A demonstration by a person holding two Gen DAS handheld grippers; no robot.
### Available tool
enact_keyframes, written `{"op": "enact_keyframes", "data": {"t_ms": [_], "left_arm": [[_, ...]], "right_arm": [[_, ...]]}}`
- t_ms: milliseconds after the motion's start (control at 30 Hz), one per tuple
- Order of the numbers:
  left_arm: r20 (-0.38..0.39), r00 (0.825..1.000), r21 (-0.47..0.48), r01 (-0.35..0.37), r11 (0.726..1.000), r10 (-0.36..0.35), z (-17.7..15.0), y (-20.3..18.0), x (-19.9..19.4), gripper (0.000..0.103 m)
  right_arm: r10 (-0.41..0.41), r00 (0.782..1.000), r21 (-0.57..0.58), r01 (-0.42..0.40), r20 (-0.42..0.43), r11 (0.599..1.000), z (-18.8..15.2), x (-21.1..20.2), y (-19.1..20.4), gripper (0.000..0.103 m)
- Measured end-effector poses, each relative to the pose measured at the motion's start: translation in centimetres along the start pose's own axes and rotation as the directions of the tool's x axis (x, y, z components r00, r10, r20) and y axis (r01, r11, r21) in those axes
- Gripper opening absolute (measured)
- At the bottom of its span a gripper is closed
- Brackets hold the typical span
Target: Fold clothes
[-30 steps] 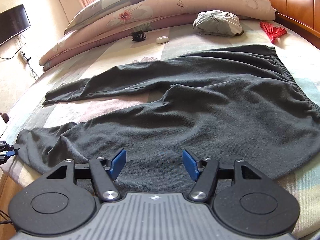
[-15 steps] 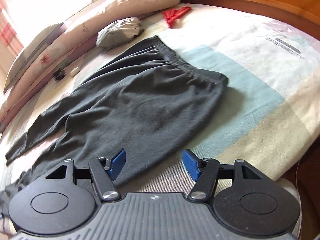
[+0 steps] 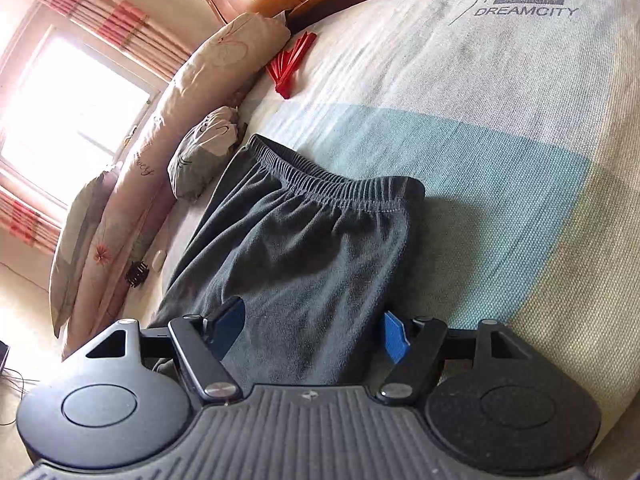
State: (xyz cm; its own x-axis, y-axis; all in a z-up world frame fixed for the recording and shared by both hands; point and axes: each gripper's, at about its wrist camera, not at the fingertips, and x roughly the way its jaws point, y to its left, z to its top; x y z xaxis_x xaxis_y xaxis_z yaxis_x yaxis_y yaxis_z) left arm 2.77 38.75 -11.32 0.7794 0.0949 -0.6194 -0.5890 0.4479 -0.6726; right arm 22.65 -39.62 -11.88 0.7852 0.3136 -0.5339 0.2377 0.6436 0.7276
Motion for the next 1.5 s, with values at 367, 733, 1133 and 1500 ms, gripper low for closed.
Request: {"op": "enact_keyframes", "data": {"t_ms": [367,733,1133,1500], "left_arm": [[0.004,0.992,-0.044,0.130,0.991,-0.130,-0.9,0.9,0.9,0.048],[0.044,0.999,0.085,-0.011,0.996,0.008,-1.9,-1.7,1.0,0.002],[0.072,0.996,0.151,-0.055,0.987,0.044,-1.5,-2.2,-3.4,0.002],[0.057,0.991,0.113,-0.128,0.985,0.122,-1.4,0.8,-3.6,0.004]], "right_arm": [[0.060,0.997,-0.032,-0.062,-0.037,0.998,-0.7,0.3,0.2,0.075],[-0.031,0.999,-0.003,0.031,-0.014,1.000,-0.3,0.5,-1.3,0.006],[-0.038,0.999,-0.066,0.040,0.024,0.997,-0.5,-3.7,1.3,0.005],[-0.131,0.991,-0.156,0.131,0.010,0.979,-1.6,-4.5,2.2,0.009]]}}
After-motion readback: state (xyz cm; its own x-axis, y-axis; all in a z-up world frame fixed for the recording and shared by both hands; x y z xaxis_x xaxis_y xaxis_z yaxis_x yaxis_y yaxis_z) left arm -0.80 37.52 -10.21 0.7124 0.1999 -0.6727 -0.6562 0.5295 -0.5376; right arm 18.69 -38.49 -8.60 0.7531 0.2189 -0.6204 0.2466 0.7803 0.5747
